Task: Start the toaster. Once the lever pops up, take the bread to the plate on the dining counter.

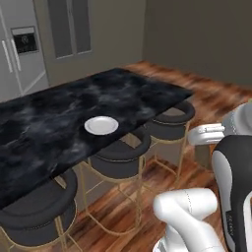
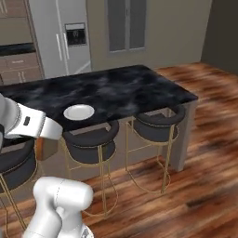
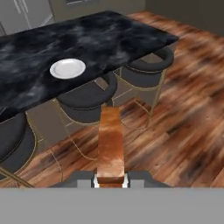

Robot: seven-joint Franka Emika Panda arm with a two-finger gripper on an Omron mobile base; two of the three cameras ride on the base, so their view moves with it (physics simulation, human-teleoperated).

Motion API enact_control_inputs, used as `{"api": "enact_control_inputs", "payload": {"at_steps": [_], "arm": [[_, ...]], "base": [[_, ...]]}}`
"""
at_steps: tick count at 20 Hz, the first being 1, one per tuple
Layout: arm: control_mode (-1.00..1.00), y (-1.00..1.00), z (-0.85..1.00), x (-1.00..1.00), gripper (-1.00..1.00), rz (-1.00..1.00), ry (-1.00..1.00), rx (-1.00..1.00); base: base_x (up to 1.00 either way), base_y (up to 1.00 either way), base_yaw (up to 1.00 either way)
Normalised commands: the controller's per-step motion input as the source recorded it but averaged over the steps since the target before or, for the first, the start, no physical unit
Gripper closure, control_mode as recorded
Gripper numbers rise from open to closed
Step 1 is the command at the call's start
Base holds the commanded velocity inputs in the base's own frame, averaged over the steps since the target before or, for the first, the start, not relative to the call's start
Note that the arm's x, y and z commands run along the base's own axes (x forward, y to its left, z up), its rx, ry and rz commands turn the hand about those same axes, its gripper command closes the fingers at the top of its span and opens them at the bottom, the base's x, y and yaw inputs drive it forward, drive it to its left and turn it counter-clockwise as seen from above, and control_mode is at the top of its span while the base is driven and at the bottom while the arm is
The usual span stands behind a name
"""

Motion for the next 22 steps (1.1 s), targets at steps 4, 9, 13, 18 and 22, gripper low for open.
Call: {"api": "enact_control_inputs", "payload": {"at_steps": [4, 9, 13, 18, 22], "arm": [[1.00, 0.00, 0.00, 0.00, 1.00, 0.00, 0.00, 0.00], [1.00, 0.00, 0.00, 0.00, 1.00, 0.00, 0.00, 0.00], [1.00, 0.00, 0.00, 0.00, 1.00, 0.00, 0.00, 0.00], [1.00, 0.00, 0.00, 0.00, 1.00, 0.00, 0.00, 0.00], [1.00, 0.00, 0.00, 0.00, 1.00, 0.00, 0.00, 0.00]], "base": [[0.73, -0.56, 0.69], [0.59, -0.59, 0.70], [0.43, -0.43, 0.69], [0.52, -0.48, 0.42], [0.54, -0.54, 0.12]]}}
